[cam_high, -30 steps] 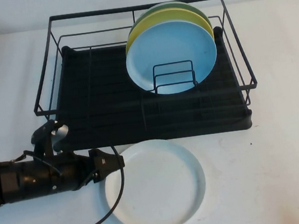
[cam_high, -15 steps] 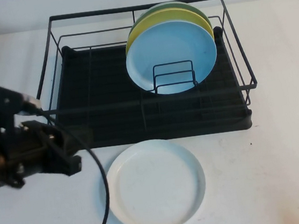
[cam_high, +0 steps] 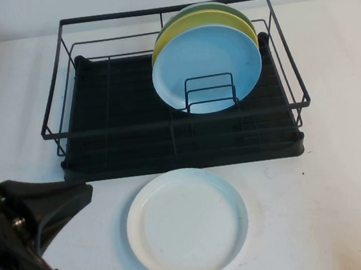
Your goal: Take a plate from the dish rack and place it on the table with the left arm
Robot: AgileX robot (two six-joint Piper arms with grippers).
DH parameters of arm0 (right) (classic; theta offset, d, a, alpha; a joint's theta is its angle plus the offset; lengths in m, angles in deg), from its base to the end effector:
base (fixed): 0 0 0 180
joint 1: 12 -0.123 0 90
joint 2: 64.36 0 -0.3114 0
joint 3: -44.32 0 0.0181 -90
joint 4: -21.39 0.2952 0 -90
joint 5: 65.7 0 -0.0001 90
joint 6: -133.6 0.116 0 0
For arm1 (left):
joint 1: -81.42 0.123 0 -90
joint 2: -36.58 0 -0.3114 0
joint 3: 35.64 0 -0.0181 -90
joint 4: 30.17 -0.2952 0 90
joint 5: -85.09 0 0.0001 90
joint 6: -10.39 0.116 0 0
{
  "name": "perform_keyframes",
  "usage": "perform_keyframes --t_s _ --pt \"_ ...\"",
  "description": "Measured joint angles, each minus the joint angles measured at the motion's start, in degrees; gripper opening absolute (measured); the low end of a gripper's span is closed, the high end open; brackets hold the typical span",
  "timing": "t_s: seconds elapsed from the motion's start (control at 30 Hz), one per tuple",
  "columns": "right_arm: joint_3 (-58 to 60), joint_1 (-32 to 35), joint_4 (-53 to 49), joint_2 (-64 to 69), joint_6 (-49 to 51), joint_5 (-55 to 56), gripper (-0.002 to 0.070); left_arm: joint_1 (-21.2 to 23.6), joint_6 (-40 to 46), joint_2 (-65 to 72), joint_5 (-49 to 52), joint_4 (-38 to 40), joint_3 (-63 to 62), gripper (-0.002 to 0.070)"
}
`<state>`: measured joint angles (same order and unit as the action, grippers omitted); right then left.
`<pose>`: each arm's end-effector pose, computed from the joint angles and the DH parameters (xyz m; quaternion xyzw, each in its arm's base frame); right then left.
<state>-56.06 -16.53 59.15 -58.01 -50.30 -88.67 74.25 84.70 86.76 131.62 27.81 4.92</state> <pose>0.0902 0.0350 0.1680 0.1120 0.7804 0.2789 0.5483 0.1649 -0.0927 0.3308 0.3934 0.7362 -0.1979 0.5138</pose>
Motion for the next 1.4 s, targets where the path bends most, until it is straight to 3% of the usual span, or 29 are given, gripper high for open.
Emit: perform_keyframes --t_s 0.5,0.73,0.83,0.97,1.03,1.13,1.4 --pt "0.0 0.0 0.0 0.0 0.0 0.0 -0.002 0.0 -3.1 -2.71 -1.18 -3.4 0.69 -0.0001" --pt "0.0 0.0 0.0 0.0 0.0 0.0 -0.002 0.0 -6.15 -6.36 -11.13 -3.36 4.17 -0.0001" --pt "0.0 0.0 0.0 0.0 0.0 0.0 -0.002 0.0 -20.2 -11.11 -17.19 -12.36 7.2 -0.0001" --pt "0.0 0.0 0.0 0.0 0.0 0.0 -0.002 0.0 -48.33 -18.68 -22.08 -32.68 13.97 -0.0001" --pt "0.0 0.0 0.0 0.0 0.0 0.0 -0.002 0.0 -56.67 -22.75 -23.22 -39.85 17.61 -0.0001" --pt "0.0 0.0 0.0 0.0 0.0 0.0 -0.002 0.0 -61.86 -29.9 -26.09 -43.64 23.34 -0.0001" --pt "0.0 0.0 0.0 0.0 0.0 0.0 -0.002 0.0 -64.73 -43.45 -30.71 -50.46 33.31 -0.0001"
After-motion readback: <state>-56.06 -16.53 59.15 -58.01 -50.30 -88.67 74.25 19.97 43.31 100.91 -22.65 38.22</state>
